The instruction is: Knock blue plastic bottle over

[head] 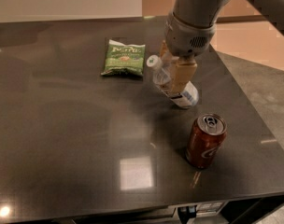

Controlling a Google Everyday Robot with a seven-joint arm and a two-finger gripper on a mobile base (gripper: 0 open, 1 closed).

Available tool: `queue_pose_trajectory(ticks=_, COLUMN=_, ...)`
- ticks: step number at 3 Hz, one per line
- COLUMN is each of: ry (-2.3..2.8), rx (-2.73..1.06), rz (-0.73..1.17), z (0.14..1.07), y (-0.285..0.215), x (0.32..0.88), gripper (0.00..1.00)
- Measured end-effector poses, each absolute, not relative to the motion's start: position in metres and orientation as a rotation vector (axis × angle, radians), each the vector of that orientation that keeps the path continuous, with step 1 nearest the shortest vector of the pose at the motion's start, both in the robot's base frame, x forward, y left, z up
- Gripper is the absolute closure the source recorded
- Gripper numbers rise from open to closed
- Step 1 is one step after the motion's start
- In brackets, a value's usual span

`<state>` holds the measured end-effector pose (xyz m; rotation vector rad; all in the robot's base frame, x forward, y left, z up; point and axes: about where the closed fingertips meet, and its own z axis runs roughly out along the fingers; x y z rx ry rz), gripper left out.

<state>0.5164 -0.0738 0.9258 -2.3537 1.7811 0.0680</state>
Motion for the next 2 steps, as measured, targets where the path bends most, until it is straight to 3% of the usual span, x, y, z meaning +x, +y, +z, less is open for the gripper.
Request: queue_pose_trajectory(ticks=2, ry=1.685, rx=-2.47, rz=0.115, z=0.9072, y=-0.0581, x=0.5055, gripper=0.12)
